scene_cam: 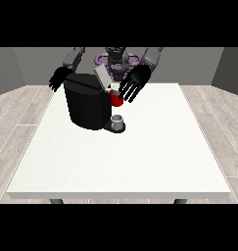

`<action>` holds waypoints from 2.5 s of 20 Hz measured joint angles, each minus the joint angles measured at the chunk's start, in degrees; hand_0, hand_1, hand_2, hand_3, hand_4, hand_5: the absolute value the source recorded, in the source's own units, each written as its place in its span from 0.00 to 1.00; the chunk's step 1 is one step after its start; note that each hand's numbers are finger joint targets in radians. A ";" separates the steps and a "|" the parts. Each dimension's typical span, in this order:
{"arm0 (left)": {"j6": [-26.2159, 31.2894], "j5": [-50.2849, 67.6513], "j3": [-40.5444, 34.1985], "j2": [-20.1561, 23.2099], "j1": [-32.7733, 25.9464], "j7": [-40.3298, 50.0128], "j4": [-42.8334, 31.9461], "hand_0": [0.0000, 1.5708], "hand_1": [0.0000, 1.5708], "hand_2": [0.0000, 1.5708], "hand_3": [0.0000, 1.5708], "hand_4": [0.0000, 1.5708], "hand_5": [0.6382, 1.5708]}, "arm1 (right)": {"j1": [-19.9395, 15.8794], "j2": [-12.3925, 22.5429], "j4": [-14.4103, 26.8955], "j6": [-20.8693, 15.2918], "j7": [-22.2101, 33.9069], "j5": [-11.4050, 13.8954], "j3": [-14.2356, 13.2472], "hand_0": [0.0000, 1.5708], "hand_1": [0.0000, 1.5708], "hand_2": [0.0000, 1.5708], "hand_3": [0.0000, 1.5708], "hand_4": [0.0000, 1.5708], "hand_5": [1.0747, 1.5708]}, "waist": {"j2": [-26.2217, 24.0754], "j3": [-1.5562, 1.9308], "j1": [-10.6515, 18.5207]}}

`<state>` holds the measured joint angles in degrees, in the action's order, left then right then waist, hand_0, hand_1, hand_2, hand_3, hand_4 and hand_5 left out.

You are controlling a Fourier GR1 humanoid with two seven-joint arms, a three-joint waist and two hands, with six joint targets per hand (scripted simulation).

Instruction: Insert the coffee pod into the coffee machine and close the lid

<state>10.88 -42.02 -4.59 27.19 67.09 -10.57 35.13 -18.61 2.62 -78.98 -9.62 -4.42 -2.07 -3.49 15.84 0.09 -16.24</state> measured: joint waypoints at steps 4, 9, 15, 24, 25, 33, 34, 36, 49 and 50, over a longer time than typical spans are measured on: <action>0.30 -0.99 0.66 -0.19 0.31 0.17 0.47 0.00 0.00 0.00 0.00 0.00 1.00 | -0.49 0.73 1.55 0.30 -0.71 -0.36 -1.04 0.00 0.00 0.00 0.00 0.22 1.00 | 0.11 0.01 0.67; 1.38 -1.28 0.65 -0.29 -0.29 -0.12 0.15 0.00 0.00 0.00 0.00 0.00 1.00 | 0.73 -0.43 1.47 -0.76 -0.34 0.29 -0.17 0.00 0.00 0.00 0.00 0.26 1.00 | -1.83 -0.05 1.23; 1.76 -1.60 1.00 -2.41 -2.25 1.20 0.87 0.00 0.00 0.00 0.00 0.00 1.00 | 2.74 -0.44 2.65 -0.58 -0.41 -0.12 -0.56 0.00 0.00 0.00 0.00 0.24 1.00 | -5.40 -0.06 2.73; 1.77 6.59 -5.34 -8.66 -8.82 1.31 2.33 0.00 0.00 0.00 0.00 0.16 1.00 | 8.23 -0.44 3.96 -0.54 -1.58 -1.60 -1.98 0.00 0.00 0.00 0.00 0.25 1.00 | -13.65 -0.11 7.54; 1.88 8.55 -6.92 -9.51 -9.96 0.78 2.28 0.00 0.00 0.00 0.00 0.17 1.00 | 8.89 -0.22 3.75 -0.17 -1.33 -1.96 -2.17 0.00 0.00 0.00 0.00 0.28 1.00 | -14.79 -0.12 8.02; 2.20 18.81 -13.70 -17.45 -21.38 -2.57 2.85 0.00 0.00 0.00 0.00 0.12 1.00 | 13.24 3.35 1.63 3.02 -0.02 -2.04 -2.21 0.00 0.00 0.00 0.00 0.24 1.00 | -24.88 -0.12 13.32; 2.13 19.47 -14.03 -18.10 -22.74 -2.88 3.00 0.00 0.00 0.00 0.00 0.09 1.00 | 13.02 3.82 0.95 3.74 0.69 -2.39 -2.14 0.00 0.00 0.00 0.00 0.18 1.00 | -25.73 -0.12 13.94; 2.40 21.48 -15.25 -19.45 -24.55 -2.69 3.07 0.00 0.00 0.00 0.00 0.14 1.00 | 12.26 4.52 -0.50 4.98 2.33 -2.65 -1.46 0.00 0.00 0.00 0.00 0.08 1.00 | -27.10 -0.13 14.73; 6.08 29.61 -16.36 -23.99 -35.22 -3.59 9.49 0.00 0.00 0.00 0.00 0.00 1.00 | 5.82 8.10 -5.78 10.06 7.68 -2.69 0.72 0.00 0.00 0.00 0.00 0.15 1.00 | -28.11 -0.09 21.40; 6.53 30.24 -16.20 -24.08 -35.84 -2.79 10.52 0.00 0.00 0.00 0.00 0.00 1.00 | 6.06 8.18 -5.57 10.33 7.49 -2.13 1.14 0.00 0.00 0.00 0.00 0.15 1.00 | -28.14 -0.10 21.86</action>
<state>17.41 -11.78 -20.79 3.11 31.24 -13.35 45.65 -12.55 10.81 -84.55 0.71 3.07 -4.19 -2.35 -12.30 -0.02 5.62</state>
